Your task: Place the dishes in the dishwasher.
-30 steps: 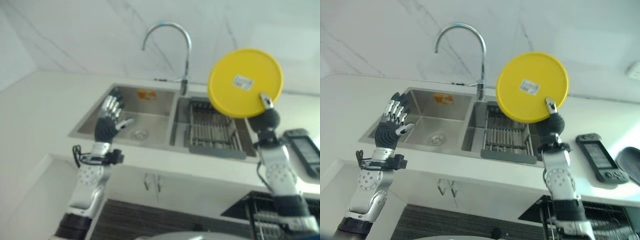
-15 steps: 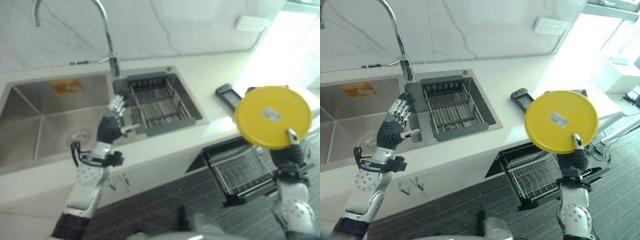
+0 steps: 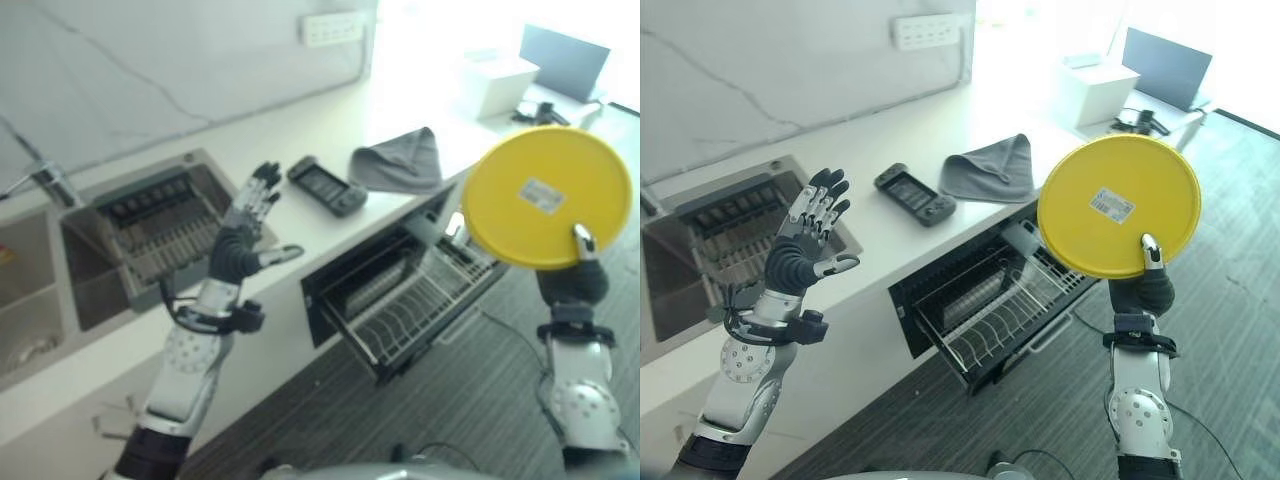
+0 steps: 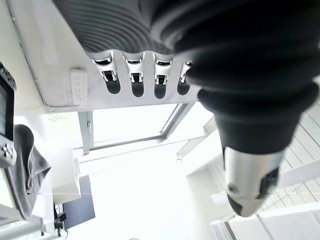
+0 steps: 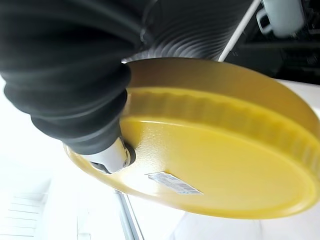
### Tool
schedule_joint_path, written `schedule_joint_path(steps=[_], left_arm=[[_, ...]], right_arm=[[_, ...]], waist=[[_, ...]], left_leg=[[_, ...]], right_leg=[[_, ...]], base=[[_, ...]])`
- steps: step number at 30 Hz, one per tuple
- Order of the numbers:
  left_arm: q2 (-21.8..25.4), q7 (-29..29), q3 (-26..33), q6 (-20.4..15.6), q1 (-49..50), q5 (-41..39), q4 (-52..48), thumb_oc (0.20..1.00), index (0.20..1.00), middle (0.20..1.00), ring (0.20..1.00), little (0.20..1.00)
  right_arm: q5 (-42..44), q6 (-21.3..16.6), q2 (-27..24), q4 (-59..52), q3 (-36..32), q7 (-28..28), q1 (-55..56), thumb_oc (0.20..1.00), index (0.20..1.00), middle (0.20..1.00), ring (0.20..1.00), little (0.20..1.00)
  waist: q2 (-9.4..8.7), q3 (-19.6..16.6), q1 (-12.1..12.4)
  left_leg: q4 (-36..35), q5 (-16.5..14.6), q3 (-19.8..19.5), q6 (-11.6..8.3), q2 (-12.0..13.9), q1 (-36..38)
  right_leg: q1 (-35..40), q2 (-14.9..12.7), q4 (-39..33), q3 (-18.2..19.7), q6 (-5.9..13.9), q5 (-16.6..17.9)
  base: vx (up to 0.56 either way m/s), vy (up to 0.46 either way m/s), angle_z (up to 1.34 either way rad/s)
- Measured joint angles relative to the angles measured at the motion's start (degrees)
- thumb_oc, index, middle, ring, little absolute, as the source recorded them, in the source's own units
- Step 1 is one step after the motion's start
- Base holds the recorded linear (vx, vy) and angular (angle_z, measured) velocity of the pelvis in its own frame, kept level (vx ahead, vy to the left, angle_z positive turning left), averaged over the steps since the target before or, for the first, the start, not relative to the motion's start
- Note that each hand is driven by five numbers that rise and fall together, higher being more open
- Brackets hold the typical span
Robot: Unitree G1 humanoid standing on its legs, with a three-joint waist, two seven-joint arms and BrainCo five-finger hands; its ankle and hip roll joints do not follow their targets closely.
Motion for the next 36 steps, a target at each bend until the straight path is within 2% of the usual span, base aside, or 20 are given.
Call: schedule_joint_path(steps=[3, 6, 8, 10, 13, 16, 18, 19, 20, 21, 22, 24, 26, 27, 29, 31, 33, 34, 35, 36], left_arm=[[-1.2, 0.2, -0.7, -0.2, 0.0, 0.3, 0.4, 1.0, 1.0, 1.0, 1.0, 1.0], [-1.5, 0.2, -3.2, -0.4, 0.5, 0.4, 2.7, 1.0, 1.0, 1.0, 1.0, 1.0], [-1.5, 0.4, -3.5, -1.1, 2.1, 0.5, 2.7, 1.0, 1.0, 1.0, 1.0, 1.0], [-1.5, 0.7, -3.1, -1.3, 1.9, 0.6, 2.6, 1.0, 1.0, 1.0, 1.0, 1.0], [-1.2, 2.2, -2.5, -1.5, 0.6, 1.1, 2.5, 1.0, 1.0, 1.0, 1.0, 1.0], [0.0, 5.3, -5.6, -1.6, -2.5, 4.1, 2.7, 1.0, 1.0, 1.0, 1.0, 1.0], [0.1, 5.1, -5.7, -2.8, -4.1, 4.8, 3.5, 1.0, 1.0, 1.0, 1.0, 1.0], [0.4, 5.2, -5.7, -3.4, -5.9, 5.4, 6.0, 1.0, 1.0, 1.0, 1.0, 1.0], [1.1, 5.2, -5.7, -3.5, -6.2, 7.2, 7.1, 1.0, 1.0, 1.0, 1.0, 1.0], [2.7, 5.1, -5.8, -3.5, -6.1, 8.5, 7.1, 1.0, 1.0, 1.0, 1.0, 1.0], [4.1, 5.1, -5.7, -3.6, -6.4, 9.6, 6.6, 1.0, 1.0, 1.0, 1.0, 1.0], [6.1, 5.5, -5.3, -3.8, -6.7, 9.9, 5.1, 1.0, 1.0, 1.0, 1.0, 1.0], [6.3, 5.6, -5.8, -3.9, -6.8, 9.9, 4.6, 1.0, 1.0, 1.0, 1.0, 1.0], [6.0, 5.7, -6.4, -3.7, -6.6, 10.8, 4.6, 1.0, 1.0, 1.0, 1.0, 1.0], [5.6, 5.4, -7.8, -3.4, -7.4, 11.6, 4.8, 1.0, 1.0, 1.0, 1.0, 1.0], [3.3, 4.3, -8.4, -3.6, -7.9, 11.9, 6.9, 1.0, 1.0, 1.0, 1.0, 1.0], [4.7, 3.9, -8.7, -3.2, -7.6, 12.2, 5.3, 1.0, 1.0, 1.0, 1.0, 1.0], [5.3, 4.0, -8.2, -3.3, -7.2, 12.2, 3.9, 1.0, 1.0, 1.0, 1.0, 1.0], [4.0, 4.5, -8.4, -3.2, -5.4, 12.2, 3.1, 1.0, 1.0, 1.0, 1.0, 1.0], [3.4, 4.2, -8.9, -2.9, -3.7, 12.2, 2.2, 1.0, 1.0, 1.0, 1.0, 1.0]], right_arm=[[-0.1, 0.0, -0.3, -0.2, 0.8, 0.0, -0.1, 0.2, 0.2, 0.2, 0.2, 0.2], [-1.2, 1.6, -2.3, -0.2, 1.6, -0.2, -0.2, 0.2, 0.2, 0.2, 0.2, 0.2], [-1.2, 1.4, -3.9, -0.3, 1.5, -0.1, -0.2, 0.2, 0.2, 0.2, 0.2, 0.2], [-1.9, 1.2, -3.7, -0.3, 1.6, 0.0, 0.0, 0.2, 0.2, 0.2, 0.2, 0.2], [-3.5, 0.8, -3.2, -0.2, 6.5, 0.1, -0.9, 0.2, 0.2, 0.2, 0.2, 0.2], [-4.4, 1.0, -1.3, -0.9, 10.5, 0.1, -3.7, 0.2, 0.2, 0.2, 0.2, 0.2], [-4.4, -0.5, 1.7, -0.9, 9.0, 0.4, -4.6, 0.2, 0.2, 0.2, 0.2, 0.2], [-4.4, -1.7, 4.0, -0.8, 7.7, 0.7, -4.8, 0.2, 0.2, 0.2, 0.2, 0.2], [-4.2, -2.0, 4.3, -0.5, 7.6, 0.9, -4.8, 0.2, 0.2, 0.2, 0.2, 0.2], [-4.1, -1.6, 4.4, -0.3, 7.8, 1.0, -4.7, 0.2, 0.2, 0.2, 0.2, 0.2], [-4.1, -1.5, 4.4, -0.3, 7.8, 1.5, -4.8, 0.2, 0.2, 0.2, 0.2, 0.2], [-4.2, -1.4, 4.4, -0.5, 8.6, 3.2, -4.8, 0.2, 0.2, 0.2, 0.2, 0.2], [-4.4, -1.2, 4.5, -1.1, 10.7, 3.1, -4.4, 0.2, 0.2, 0.2, 0.2, 0.2], [-4.6, -1.4, 5.0, -2.7, 11.3, 3.0, -3.9, 0.2, 0.2, 0.2, 0.2, 0.2], [-5.6, -1.4, 5.1, -3.0, 11.9, 2.3, -3.9, 0.2, 0.2, 0.2, 0.2, 0.2], [-6.2, -3.0, 5.0, -2.3, 11.6, 1.8, -3.5, 0.2, 0.2, 0.2, 0.2, 0.2], [-6.3, -3.8, 4.8, -2.5, 11.4, 1.8, -3.6, 0.2, 0.2, 0.2, 0.2, 0.2], [-6.8, -3.8, 3.8, -2.8, 11.7, 1.5, -4.2, 0.2, 0.2, 0.2, 0.2, 0.2], [-6.8, -3.7, 1.4, -3.2, 12.1, 1.3, -5.4, 0.2, 0.2, 0.2, 0.2, 0.2], [-6.9, -3.5, -1.0, -3.3, 12.2, 1.0, -6.7, 0.2, 0.2, 0.2, 0.2, 0.2]], waist=[[2.03, -1.3, -0.1], [2.89, -1.8, 0.9], [2.85, -1.6, 1.8], [3.03, -1.7, 2.8], [1.17, -1.7, 3.4], [-2.34, -1.5, 5.9], [-3.03, -0.7, 6.7], [-4.0, 0.4, 6.6], [-4.02, 1.0, 6.6], [-3.98, 1.2, 6.6], [-4.54, 1.1, 6.7], [-5.72, 0.8, 8.0], [-5.57, 0.9, 8.0], [-5.87, 0.7, 7.3], [-5.03, 1.1, 5.5], [-5.22, 1.0, 4.6], [-5.94, 1.0, 5.2], [-6.84, 0.7, 6.3], [-3.54, 1.4, 6.9], [-0.46, 1.7, 6.6]], left_leg=[[0.0, -0.4, 0.2, 0.58, 1.1, -1.0], [1.6, -1.3, -0.2, 2.02, 1.1, -1.8], [0.0, -3.2, -7.0, 1.97, -3.7, -1.9], [-0.5, -3.3, -8.7, 1.88, -5.6, -2.0], [-1.1, -3.5, -9.4, 2.88, -8.6, -0.9], [-1.5, -4.9, -11.8, 5.01, -11.1, 0.9], [0.4, -6.2, -12.4, 7.14, -11.5, -0.5], [4.8, -8.2, -12.4, 8.68, -12.4, -3.2], [5.9, -9.0, -12.2, 8.88, -11.8, -4.0], [5.6, -8.0, -11.8, 8.2, -11.8, -3.7], [5.3, -7.7, -11.7, 8.16, -12.3, -3.7], [4.8, -7.6, -11.1, 8.16, -13.7, -3.9], [4.7, -7.5, -12.1, 8.09, -13.9, -3.9], [4.7, -7.4, -13.5, 7.92, -13.6, -4.5], [3.7, -5.7, -16.4, 7.67, -11.5, -4.8], [3.5, -5.0, -20.7, 4.87, -9.9, -4.8], [1.8, -4.1, -22.7, 2.48, -7.7, -5.0], [-0.2, -3.1, -23.2, 0.56, -6.1, -4.5], [-1.1, -2.3, -22.9, 0.47, -2.2, -4.4], [-1.1, 0.4, -19.1, 2.88, 1.0, -5.0]], right_leg=[[-1.1, 1.1, 0.1, 0.3, -0.09, 0.0], [-1.6, 0.8, 1.1, 0.3, -0.44, -0.2], [-1.9, -0.7, 0.9, 2.7, 0.36, 0.3], [-2.7, -2.1, 1.1, 3.5, 1.21, 0.9], [-3.4, -3.9, 0.9, 6.2, 1.33, 2.1], [-3.6, -4.8, 2.1, 9.2, 1.26, 3.2], [-10.5, -5.8, 13.5, 9.0, 6.4, 5.0], [-14.9, -7.7, 20.2, 9.2, 8.91, 6.6], [-17.4, -8.5, 24.3, 9.2, 10.42, 7.1], [-18.8, -9.4, 28.7, 8.0, 8.94, 4.7], [-17.2, -10.4, 25.6, 6.1, 7.3, 3.4], [-10.8, -12.6, 10.9, 5.4, 6.66, 3.4], [-3.9, -15.1, -0.6, 4.6, 8.0, 6.7], [-2.7, -17.1, -0.5, 5.3, 9.44, 8.6], [-2.7, -15.3, -0.6, 11.3, 9.78, 8.8], [-2.5, -13.9, -0.4, 11.6, 9.78, 8.6], [-3.2, -11.1, -0.4, 12.6, 8.85, 8.2], [-2.8, -9.2, -0.1, 10.9, 8.76, 2.7], [-3.1, -5.4, -0.1, 10.7, 6.92, 2.1], [-3.4, -2.0, -0.1, 9.6, 4.25, 1.6]], base=[[0.04, -0.222, -0.05], [0.12, -0.017, 0.02], [0.15, 0.07, -0.2], [0.13, 0.097, -0.21], [0.18, 0.182, -0.17], [0.1, 0.216, -0.47], [0.05, 0.152, -0.3], [0.08, -0.021, -0.35], [0.1, -0.17, -0.08], [0.11, -0.297, 0.03], [0.13, -0.341, 0.0], [0.18, -0.431, -0.02], [0.21, -0.597, 0.1], [0.16, -0.618, 0.22], [0.07, -0.684, 0.54], [0.02, -0.636, 0.87], [0.04, -0.466, 0.68], [0.03, -0.321, 0.31], [0.03, -0.333, 0.17], [0.01, -0.329, 0.14]])
